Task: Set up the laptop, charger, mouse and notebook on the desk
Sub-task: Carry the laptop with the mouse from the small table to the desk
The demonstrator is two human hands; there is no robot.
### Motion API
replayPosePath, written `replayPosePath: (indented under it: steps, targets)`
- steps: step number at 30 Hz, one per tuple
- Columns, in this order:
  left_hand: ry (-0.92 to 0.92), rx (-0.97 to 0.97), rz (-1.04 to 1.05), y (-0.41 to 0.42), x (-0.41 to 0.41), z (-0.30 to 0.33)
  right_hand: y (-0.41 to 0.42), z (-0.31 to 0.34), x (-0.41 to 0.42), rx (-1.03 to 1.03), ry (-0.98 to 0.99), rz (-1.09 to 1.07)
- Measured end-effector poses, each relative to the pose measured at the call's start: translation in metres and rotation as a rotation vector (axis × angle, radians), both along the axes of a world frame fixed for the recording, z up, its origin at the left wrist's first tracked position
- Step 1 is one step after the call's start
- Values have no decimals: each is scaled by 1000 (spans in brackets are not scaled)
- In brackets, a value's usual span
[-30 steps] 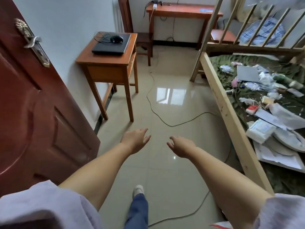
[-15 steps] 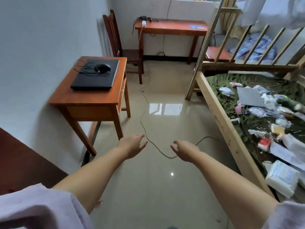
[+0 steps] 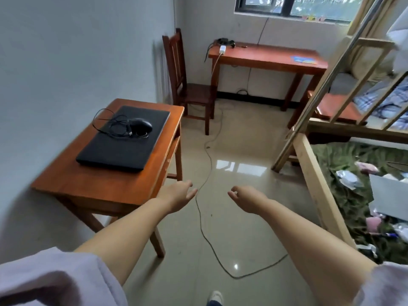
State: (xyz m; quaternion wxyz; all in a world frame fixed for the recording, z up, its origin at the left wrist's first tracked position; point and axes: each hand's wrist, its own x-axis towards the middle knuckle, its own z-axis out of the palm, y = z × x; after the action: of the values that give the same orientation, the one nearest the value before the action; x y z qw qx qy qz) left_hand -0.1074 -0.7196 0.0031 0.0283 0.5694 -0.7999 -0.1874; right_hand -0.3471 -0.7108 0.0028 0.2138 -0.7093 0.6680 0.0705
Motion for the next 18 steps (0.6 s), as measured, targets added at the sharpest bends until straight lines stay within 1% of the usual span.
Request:
replayPosePath:
  steps: [3, 7, 11, 14, 18]
  targets:
    - [3, -12, 58, -52, -5, 3, -73, 7, -8, 18, 12, 38]
    - [-3, 17, 193, -117, 18, 0, -164, 7, 12, 25, -4, 133]
    - [-2, -8, 355, -182, 60, -2, -258, 2, 57, -22, -20, 250]
    - [-5, -17, 446, -216, 97, 2, -314, 3, 102, 7, -45, 331]
    - [-19, -19, 616, -246, 146, 11, -376, 15, 164, -15, -14, 562]
